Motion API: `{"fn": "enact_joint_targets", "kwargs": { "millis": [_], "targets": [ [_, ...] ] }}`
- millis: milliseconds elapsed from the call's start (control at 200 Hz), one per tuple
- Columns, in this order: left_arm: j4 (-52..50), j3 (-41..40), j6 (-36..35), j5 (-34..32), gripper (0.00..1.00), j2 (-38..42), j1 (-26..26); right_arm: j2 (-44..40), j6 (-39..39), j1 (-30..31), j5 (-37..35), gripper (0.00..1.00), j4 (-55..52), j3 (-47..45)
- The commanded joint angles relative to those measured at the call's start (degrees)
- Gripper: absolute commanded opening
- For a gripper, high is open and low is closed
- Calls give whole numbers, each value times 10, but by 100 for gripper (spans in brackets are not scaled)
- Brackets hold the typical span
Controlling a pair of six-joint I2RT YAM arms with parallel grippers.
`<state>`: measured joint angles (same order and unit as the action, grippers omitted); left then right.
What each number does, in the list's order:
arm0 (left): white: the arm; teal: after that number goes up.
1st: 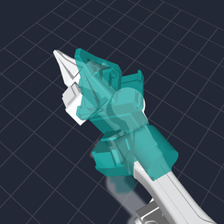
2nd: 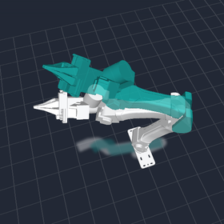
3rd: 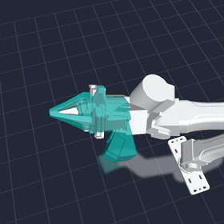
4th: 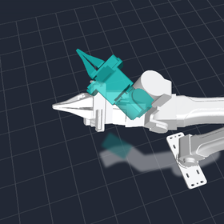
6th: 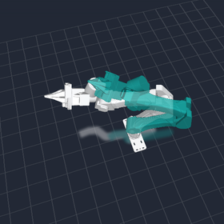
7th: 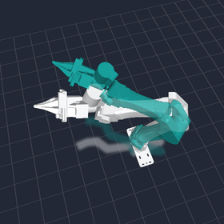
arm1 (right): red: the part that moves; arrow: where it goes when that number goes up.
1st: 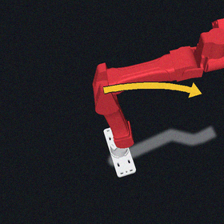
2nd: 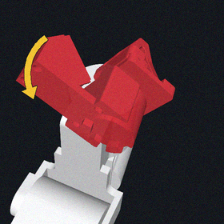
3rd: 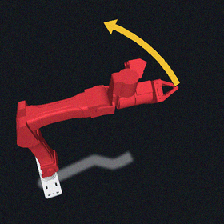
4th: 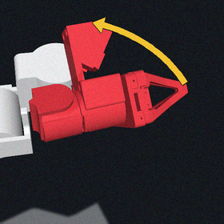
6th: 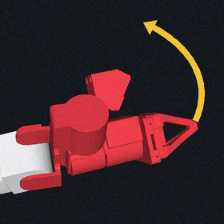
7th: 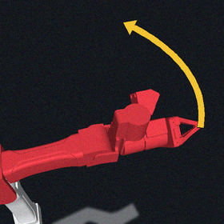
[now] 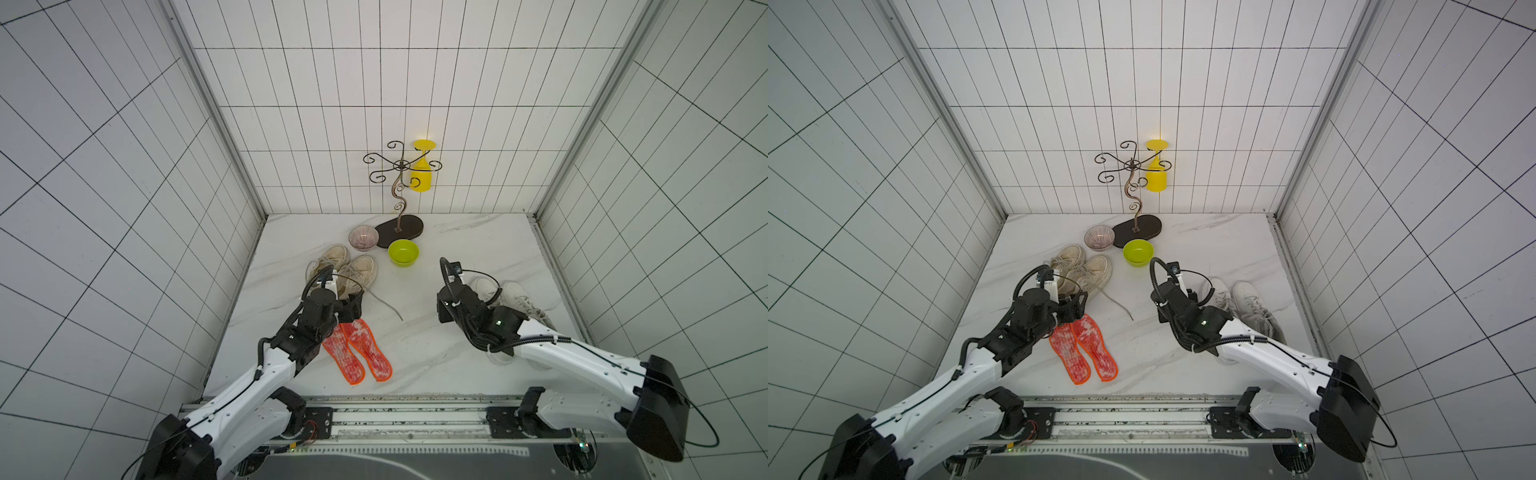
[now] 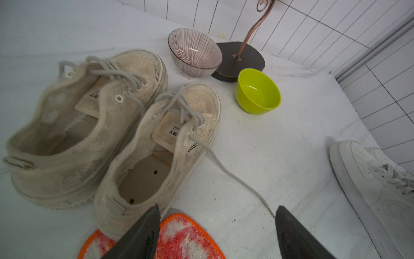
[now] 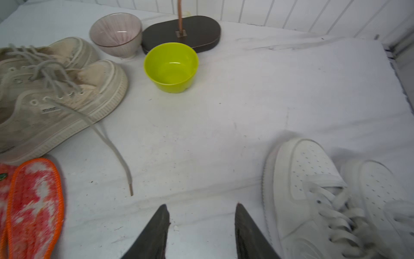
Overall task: Remove the insole from the shoe
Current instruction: Place the insole at the center of the board, then move the shoe to the center of the board.
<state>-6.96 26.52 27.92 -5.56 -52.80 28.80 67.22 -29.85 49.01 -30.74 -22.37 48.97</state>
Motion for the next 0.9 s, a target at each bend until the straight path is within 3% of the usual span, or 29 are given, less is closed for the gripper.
{"fn": "enact_joint_targets", "kwargs": {
  "millis": [0,160,310,765,900],
  "targets": [
    [48,-20,19,-15,81,-6,10,-31,-94,-40,-39,48,-126,-13],
    [61,-14,10,-16,83,-30,11,-73,-194,-70,-50,48,-191,-31],
    [63,-3,1,-28,84,-51,11,-97,-237,-90,-38,48,-206,-59],
    [70,-10,1,-37,85,-54,11,-95,-215,-162,72,42,-117,-148],
    [70,-8,1,-31,85,-58,10,-83,-189,-163,88,31,-79,-159]
  ]
}}
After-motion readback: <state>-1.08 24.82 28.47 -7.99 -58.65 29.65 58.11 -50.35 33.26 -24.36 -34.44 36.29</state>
